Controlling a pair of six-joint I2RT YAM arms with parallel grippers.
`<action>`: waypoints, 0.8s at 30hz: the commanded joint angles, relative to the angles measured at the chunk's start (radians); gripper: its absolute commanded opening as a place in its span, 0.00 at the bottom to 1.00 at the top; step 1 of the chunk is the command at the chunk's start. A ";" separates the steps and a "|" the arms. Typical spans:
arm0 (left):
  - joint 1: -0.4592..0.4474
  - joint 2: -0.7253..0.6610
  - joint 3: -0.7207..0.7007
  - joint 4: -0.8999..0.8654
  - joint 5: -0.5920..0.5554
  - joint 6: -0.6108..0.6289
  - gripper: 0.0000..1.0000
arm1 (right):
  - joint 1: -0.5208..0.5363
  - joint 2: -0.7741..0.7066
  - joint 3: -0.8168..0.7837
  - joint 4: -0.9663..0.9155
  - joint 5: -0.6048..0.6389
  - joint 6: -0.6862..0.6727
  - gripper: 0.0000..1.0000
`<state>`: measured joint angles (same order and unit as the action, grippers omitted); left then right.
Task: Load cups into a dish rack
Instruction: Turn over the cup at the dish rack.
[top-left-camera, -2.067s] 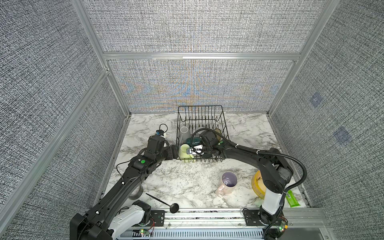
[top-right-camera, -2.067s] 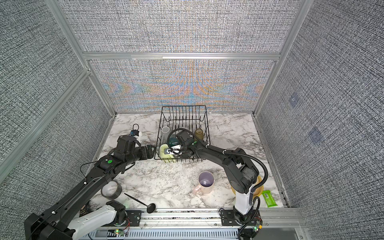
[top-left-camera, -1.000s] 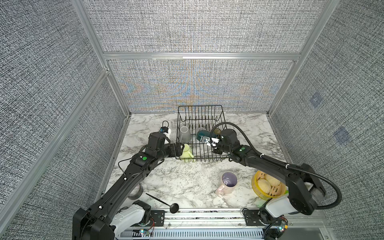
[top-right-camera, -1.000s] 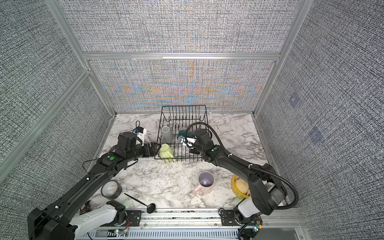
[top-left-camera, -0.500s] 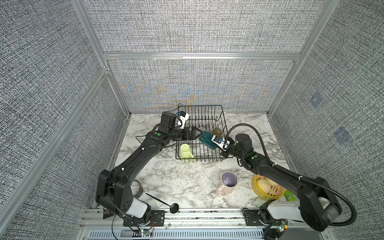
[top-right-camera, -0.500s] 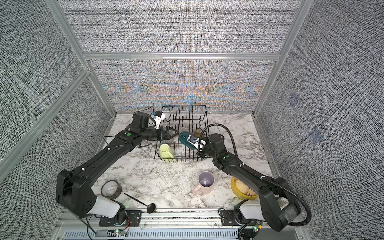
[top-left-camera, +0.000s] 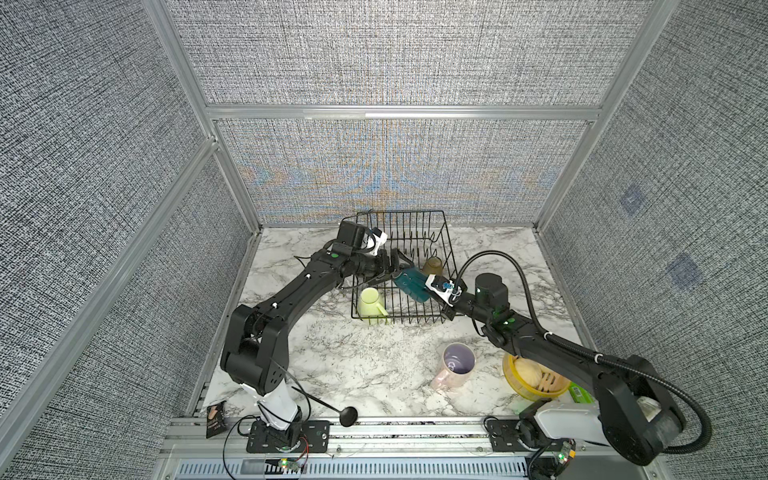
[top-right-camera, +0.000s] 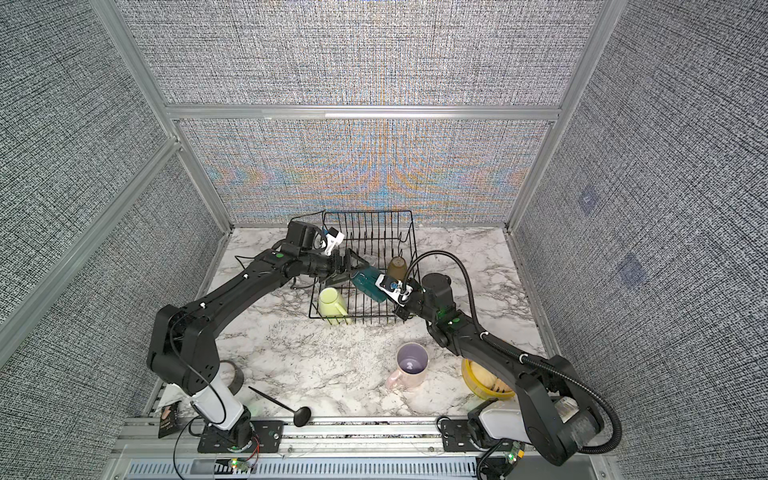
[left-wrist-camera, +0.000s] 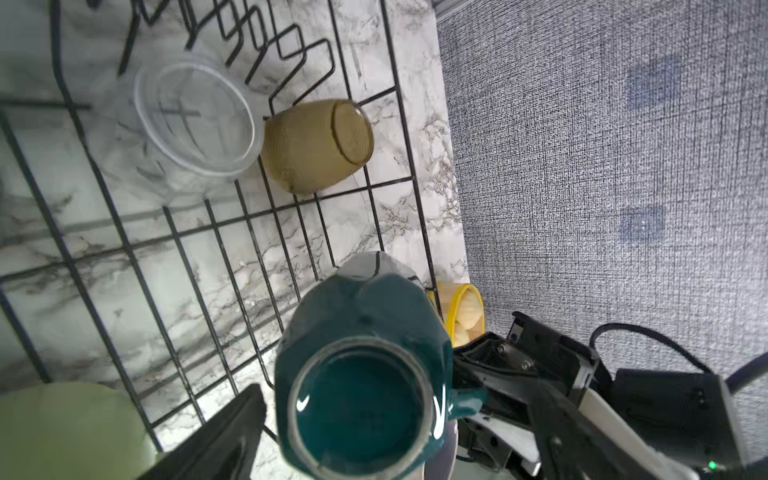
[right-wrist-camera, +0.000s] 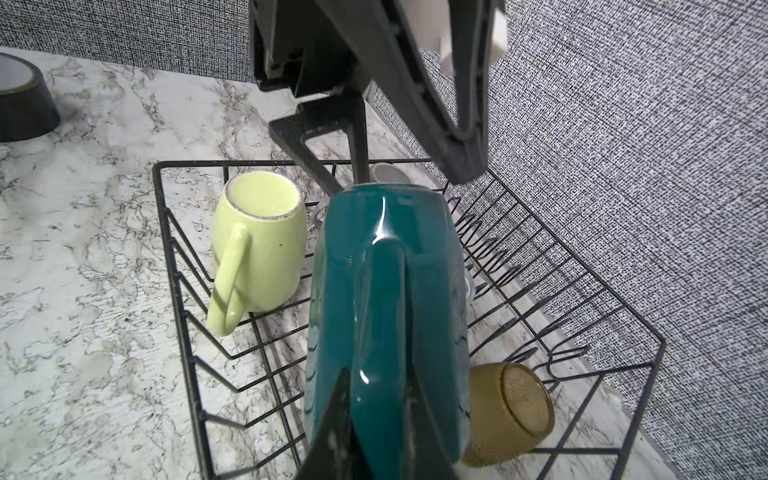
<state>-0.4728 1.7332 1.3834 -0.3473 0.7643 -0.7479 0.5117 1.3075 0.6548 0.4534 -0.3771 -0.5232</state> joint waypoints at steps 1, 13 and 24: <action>-0.006 0.012 0.009 -0.023 0.017 -0.117 0.99 | 0.012 0.002 0.006 0.177 -0.016 -0.046 0.00; -0.025 0.052 0.008 -0.027 0.010 -0.203 0.87 | 0.047 0.052 -0.014 0.273 0.032 -0.083 0.00; -0.024 0.074 0.020 -0.004 -0.010 -0.267 0.81 | 0.127 0.087 -0.055 0.311 0.062 -0.213 0.00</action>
<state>-0.4957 1.8008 1.3918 -0.4000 0.7391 -0.9813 0.6186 1.3884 0.6044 0.6621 -0.2611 -0.6762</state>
